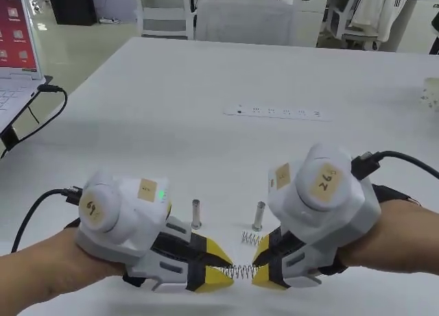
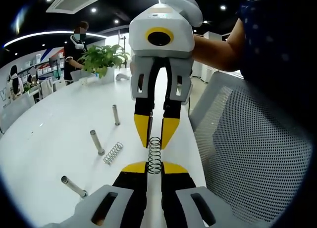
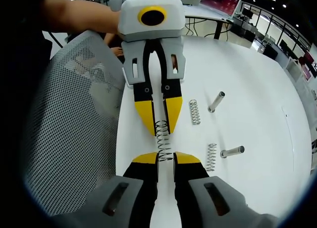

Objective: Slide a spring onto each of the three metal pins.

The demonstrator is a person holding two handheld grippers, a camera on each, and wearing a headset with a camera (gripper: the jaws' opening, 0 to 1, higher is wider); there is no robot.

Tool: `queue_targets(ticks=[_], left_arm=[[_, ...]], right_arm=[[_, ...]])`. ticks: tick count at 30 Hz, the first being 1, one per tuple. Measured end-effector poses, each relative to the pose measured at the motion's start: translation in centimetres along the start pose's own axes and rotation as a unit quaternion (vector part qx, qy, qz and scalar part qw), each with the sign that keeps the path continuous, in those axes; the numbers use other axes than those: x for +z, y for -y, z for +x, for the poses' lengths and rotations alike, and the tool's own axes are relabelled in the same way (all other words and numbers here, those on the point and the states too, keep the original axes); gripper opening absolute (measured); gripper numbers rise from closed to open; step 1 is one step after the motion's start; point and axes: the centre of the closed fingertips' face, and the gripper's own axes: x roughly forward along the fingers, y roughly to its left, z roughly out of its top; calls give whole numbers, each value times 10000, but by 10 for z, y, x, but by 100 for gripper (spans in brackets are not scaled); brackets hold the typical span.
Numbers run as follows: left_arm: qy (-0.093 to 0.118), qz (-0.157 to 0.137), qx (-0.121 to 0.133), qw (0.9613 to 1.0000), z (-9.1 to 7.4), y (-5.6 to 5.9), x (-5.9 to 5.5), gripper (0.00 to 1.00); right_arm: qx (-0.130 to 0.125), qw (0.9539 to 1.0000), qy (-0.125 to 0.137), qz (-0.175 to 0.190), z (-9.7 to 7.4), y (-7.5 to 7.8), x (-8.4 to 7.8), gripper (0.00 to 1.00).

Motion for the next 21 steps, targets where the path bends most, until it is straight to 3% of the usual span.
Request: queue_targets(ticks=[10, 21], left_arm=[[181, -24, -9, 9998, -2, 3, 10, 1], [212, 49, 23, 9998, -3, 3, 13, 1]], right_arm=[[50, 10000, 1, 55, 3, -2, -4, 9], [41, 10000, 34, 67, 4, -2, -5, 9]])
